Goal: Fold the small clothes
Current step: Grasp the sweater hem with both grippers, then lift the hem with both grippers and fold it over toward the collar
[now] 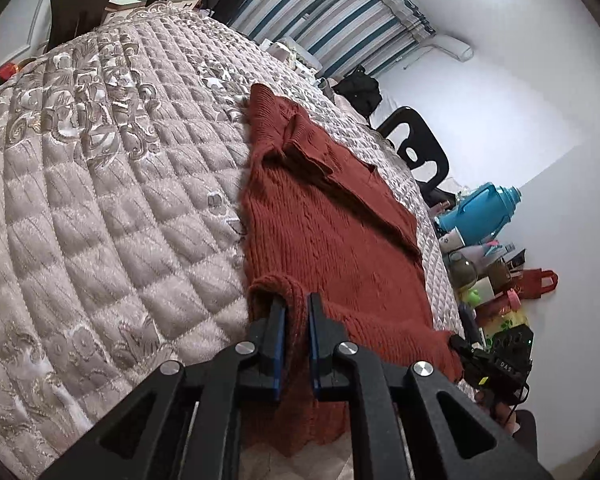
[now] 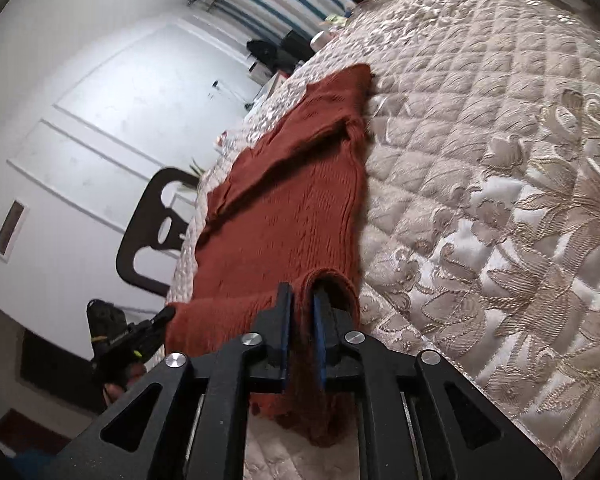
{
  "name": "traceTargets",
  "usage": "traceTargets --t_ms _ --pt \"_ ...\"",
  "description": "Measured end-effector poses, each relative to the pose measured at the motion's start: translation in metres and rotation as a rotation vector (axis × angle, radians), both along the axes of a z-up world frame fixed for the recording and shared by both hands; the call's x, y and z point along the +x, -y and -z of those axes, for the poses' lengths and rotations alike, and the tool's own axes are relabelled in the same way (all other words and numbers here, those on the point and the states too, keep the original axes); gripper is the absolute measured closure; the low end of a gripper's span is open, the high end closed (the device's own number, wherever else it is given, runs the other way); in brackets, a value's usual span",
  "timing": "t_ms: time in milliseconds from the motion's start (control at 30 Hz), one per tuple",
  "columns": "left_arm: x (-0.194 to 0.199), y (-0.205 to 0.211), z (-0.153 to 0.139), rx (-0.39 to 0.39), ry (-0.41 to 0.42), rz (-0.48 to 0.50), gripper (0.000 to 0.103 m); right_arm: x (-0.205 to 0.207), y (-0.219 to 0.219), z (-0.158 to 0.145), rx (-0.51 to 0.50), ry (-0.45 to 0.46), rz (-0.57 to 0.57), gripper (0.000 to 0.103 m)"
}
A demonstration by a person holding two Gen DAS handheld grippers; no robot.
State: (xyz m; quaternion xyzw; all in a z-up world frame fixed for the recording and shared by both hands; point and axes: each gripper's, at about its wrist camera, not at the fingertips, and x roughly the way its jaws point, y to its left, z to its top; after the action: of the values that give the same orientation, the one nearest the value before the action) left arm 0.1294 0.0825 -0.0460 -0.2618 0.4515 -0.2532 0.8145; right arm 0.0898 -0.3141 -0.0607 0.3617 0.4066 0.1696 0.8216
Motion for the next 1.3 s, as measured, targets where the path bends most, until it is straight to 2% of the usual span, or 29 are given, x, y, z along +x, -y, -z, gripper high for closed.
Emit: traceTargets --t_ms 33,100,200,333,467,533,633,733,767,800,867,1000,1100,1200,1300 --pt "-0.003 -0.001 0.0 -0.008 -0.003 0.007 0.088 -0.003 -0.002 -0.002 -0.004 0.007 -0.017 0.083" --pt "-0.009 -0.002 -0.001 -0.016 -0.007 0.021 0.085 -0.008 -0.005 -0.006 -0.014 0.017 -0.056 0.082" --pt "-0.016 -0.004 0.001 -0.033 -0.02 0.046 0.085 -0.01 -0.013 -0.008 -0.042 0.02 -0.102 0.082" --pt "-0.006 0.002 0.003 -0.064 -0.038 0.071 0.087 -0.003 -0.017 -0.006 -0.065 0.031 -0.124 0.091" --pt "0.021 0.0 -0.001 -0.137 -0.028 0.003 0.087 0.017 -0.009 -0.012 -0.009 0.069 -0.088 0.092" --pt "0.037 -0.004 0.003 -0.182 -0.052 -0.053 0.087 0.032 0.001 -0.013 0.064 0.081 -0.042 0.092" --pt "0.052 -0.007 0.011 -0.18 -0.097 -0.12 0.087 0.054 0.016 -0.003 0.164 0.053 0.051 0.091" --pt "0.047 -0.012 0.013 -0.197 -0.107 -0.124 0.086 0.061 0.02 0.004 0.17 0.02 0.097 0.085" --pt "0.043 -0.014 0.012 -0.198 -0.101 -0.123 0.082 0.06 0.02 0.003 0.174 0.028 0.09 0.084" --pt "0.038 -0.016 0.011 -0.207 -0.099 -0.118 0.076 0.056 0.018 0.002 0.181 0.042 0.07 0.08" --pt "0.03 -0.018 0.01 -0.219 -0.1 -0.098 0.067 0.05 0.014 0.001 0.178 0.051 0.033 0.078" --pt "0.021 -0.003 0.008 -0.226 -0.115 0.007 0.066 0.05 -0.007 0.0 0.116 0.037 -0.107 0.078" --pt "0.027 0.013 0.004 -0.228 -0.1 0.07 0.068 0.056 -0.016 -0.001 0.081 0.039 -0.143 0.078" --pt "0.046 0.015 -0.004 -0.28 -0.059 0.032 0.068 0.068 -0.01 -0.004 0.148 0.082 -0.099 0.078" --pt "0.068 0.008 -0.009 -0.3 -0.031 -0.059 0.068 0.075 0.008 -0.001 0.249 0.115 -0.004 0.078"
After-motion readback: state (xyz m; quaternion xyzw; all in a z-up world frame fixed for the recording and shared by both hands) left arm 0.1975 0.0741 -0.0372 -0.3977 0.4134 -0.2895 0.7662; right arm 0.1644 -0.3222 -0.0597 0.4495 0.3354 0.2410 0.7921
